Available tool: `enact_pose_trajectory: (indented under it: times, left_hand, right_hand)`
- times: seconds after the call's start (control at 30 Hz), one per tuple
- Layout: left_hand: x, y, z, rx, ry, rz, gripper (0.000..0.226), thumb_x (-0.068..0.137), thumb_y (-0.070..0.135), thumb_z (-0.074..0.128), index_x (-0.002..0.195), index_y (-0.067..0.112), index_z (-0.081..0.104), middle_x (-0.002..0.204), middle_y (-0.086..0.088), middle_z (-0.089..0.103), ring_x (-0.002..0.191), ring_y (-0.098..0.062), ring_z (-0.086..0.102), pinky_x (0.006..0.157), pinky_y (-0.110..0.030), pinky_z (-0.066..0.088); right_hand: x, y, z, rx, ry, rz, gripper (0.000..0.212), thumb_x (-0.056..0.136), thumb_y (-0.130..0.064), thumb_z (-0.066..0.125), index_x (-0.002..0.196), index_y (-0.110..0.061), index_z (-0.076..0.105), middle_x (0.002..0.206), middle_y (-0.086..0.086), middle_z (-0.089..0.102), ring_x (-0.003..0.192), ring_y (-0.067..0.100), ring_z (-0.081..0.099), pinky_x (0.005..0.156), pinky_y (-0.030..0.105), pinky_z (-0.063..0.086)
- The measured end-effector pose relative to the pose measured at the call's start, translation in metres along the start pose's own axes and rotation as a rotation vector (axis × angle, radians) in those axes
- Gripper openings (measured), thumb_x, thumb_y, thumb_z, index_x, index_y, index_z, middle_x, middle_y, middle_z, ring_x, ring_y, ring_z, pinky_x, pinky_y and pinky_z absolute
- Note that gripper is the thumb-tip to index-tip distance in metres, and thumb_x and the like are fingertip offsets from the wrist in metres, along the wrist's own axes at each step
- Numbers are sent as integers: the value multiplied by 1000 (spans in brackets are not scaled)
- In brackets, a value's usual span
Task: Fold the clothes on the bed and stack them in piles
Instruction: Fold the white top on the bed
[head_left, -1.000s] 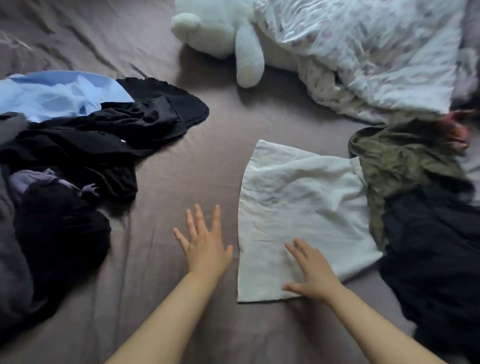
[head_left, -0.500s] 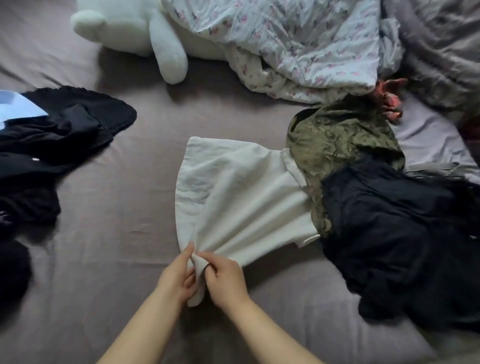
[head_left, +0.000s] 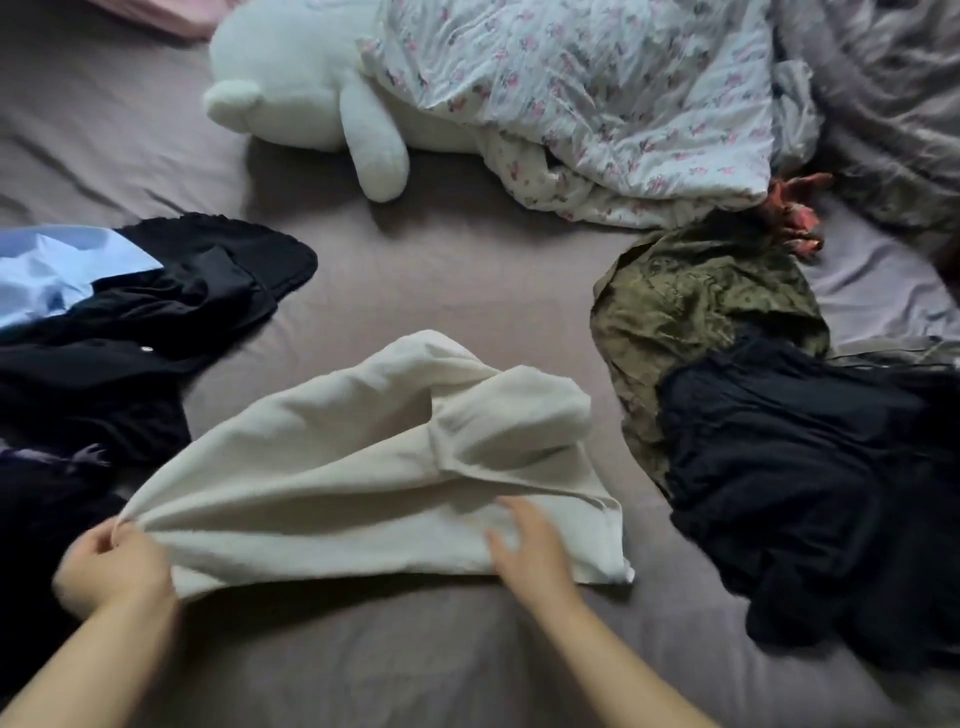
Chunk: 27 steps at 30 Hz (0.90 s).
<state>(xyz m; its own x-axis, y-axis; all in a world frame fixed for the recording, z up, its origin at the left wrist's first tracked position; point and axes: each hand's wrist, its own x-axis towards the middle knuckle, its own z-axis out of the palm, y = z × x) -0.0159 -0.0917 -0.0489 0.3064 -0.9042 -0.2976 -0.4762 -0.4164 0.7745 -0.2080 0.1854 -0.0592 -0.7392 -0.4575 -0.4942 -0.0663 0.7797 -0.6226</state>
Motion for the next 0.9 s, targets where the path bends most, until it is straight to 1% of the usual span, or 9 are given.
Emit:
enact_pose_trajectory:
  times: [0.1, 0.17, 0.23, 0.3, 0.43, 0.57, 0.7, 0.77, 0.9]
  left_hand:
    - [-28, -22, 13, 385, 11, 212, 37, 77, 27, 60, 114, 30, 61, 123, -22, 56, 112, -43, 51, 96, -57, 42]
    - [-84, -11, 29, 421, -186, 375, 45, 80, 20, 65, 123, 8, 59, 124, -26, 52, 117, -43, 44, 100, -53, 35]
    - [-147, -26, 49, 418, -375, 474, 44, 76, 10, 72, 118, 5, 62, 117, -23, 55, 114, -42, 46, 98, -47, 36]
    - [-192, -46, 68, 426, -538, 481, 43, 74, 9, 74, 116, 9, 64, 114, -15, 56, 112, -38, 49, 96, -43, 37]
    - [-227, -43, 99, 382, -728, 309, 62, 84, 28, 69, 138, 12, 45, 137, -10, 44, 130, -26, 39, 106, -33, 29]
    - [-203, -18, 141, 299, -737, 24, 90, 78, 42, 74, 147, 8, 27, 148, -13, 35, 136, -29, 34, 112, -38, 30]
    - [-189, 12, 169, -27, -612, -375, 80, 84, 25, 72, 145, 7, 23, 143, -12, 43, 126, -30, 47, 100, -29, 37]
    - [-196, 22, 169, 32, -592, -306, 73, 90, 12, 62, 148, 15, 18, 137, -13, 49, 119, -30, 51, 92, -29, 38]
    - [-215, 23, 150, 165, -692, 163, 68, 93, 2, 43, 149, 34, 22, 125, -1, 48, 105, -18, 54, 96, -27, 39]
  right_hand:
    - [20, 34, -37, -148, 198, 127, 69, 83, -29, 72, 141, -10, 40, 147, 10, 38, 135, 26, 35, 110, 31, 27]
    - [34, 45, -51, -229, 165, 158, 91, 81, -40, 73, 150, -13, 21, 158, 7, 16, 144, 25, 20, 114, 36, 23]
    - [50, 46, -55, -325, 64, 145, 108, 76, -50, 73, 153, -14, 6, 161, 2, 2, 147, 23, 8, 118, 39, 18]
    - [68, 41, -51, -418, 28, 99, 113, 72, -55, 74, 152, -13, 7, 159, 5, 14, 147, 22, 12, 119, 40, 13]
    - [89, 30, -49, -292, 79, 120, 104, 71, -43, 79, 150, -18, 16, 141, 7, 46, 133, 28, 39, 113, 47, 26]
    - [86, 49, -54, -134, 89, 258, 110, 72, -31, 80, 153, -22, 6, 152, 11, 24, 137, 32, 32, 109, 47, 33]
    - [68, 77, -66, -291, 16, 380, 81, 72, -41, 78, 139, -20, 38, 136, 6, 47, 125, 28, 46, 98, 41, 41]
    - [57, 89, -70, -84, 10, 447, 66, 72, -32, 81, 127, -14, 47, 120, 4, 59, 112, 27, 56, 83, 33, 43]
    - [29, 109, -69, 126, -136, 551, 37, 72, -19, 83, 102, -10, 63, 107, 7, 69, 89, 19, 63, 73, 27, 49]
